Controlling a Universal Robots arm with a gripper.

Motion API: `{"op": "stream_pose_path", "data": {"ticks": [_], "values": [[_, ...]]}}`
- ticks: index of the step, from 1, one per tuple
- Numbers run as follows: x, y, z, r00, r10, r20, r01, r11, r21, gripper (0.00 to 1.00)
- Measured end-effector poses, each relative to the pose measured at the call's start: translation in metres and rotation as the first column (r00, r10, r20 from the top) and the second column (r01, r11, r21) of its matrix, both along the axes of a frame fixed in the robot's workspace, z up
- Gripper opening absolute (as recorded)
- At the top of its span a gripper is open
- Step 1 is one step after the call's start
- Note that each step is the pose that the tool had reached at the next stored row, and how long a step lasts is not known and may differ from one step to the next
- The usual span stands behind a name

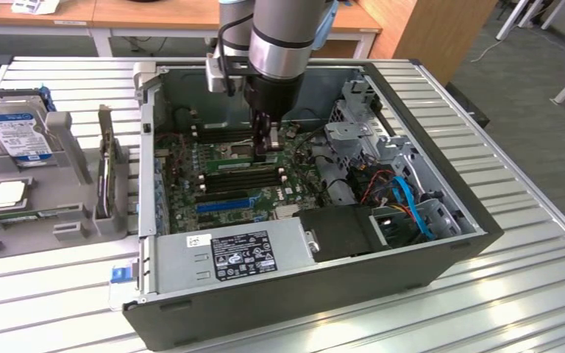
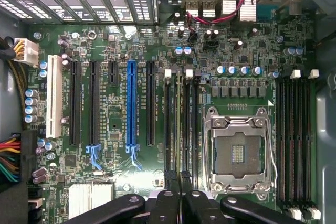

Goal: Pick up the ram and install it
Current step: 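Insert the ram into the slot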

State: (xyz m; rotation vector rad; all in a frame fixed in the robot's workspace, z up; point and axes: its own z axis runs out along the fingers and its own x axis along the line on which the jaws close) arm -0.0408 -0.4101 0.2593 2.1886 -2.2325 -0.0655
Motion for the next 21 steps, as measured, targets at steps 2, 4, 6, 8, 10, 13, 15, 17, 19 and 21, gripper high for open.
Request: {"op": "stream_pose_path", "data": {"ticks": [2, 4, 6, 8, 10, 13, 15, 17, 19, 21], "values": [[0.0007, 0.0, 0.0001, 1.0, 0.0, -0.0001, 0.0, 1.0, -0.0002, 0.12], [0.0011, 0.0, 0.0, 1.0, 0.0, 0.0, 0.0, 1.0, -0.0001, 0.12], [0.0012, 0.0, 0.0, 1.0, 0.0, 0.0, 0.0, 1.0, -0.0001, 0.12], [0.0013, -0.0003, 0.0, 1.0, 0.0, 0.0, 0.0, 1.0, 0.0001, 0.12], [0.0012, -0.0009, 0.0, 1.0, 0.0, 0.0, 0.0, 1.0, -0.0001, 0.12], [0.0012, -0.0019, 0.0, 1.0, 0.0, 0.0, 0.0, 1.0, -0.0001, 0.12], [0.0012, -0.0021, 0.0, 1.0, 0.0, 0.0, 0.0, 1.0, -0.0001, 0.12], [0.0012, -0.0022, 0.0001, 1.0, 0.0, 0.0, 0.0, 1.0, -0.0001, 0.12], [0.0012, -0.0023, -0.0004, 1.0, 0.0, 0.0, 0.0, 1.0, -0.0001, 0.12], [0.0012, -0.0024, -0.0016, 1.0, 0.0, 0.0, 0.0, 1.0, -0.0002, 0.12]]}}
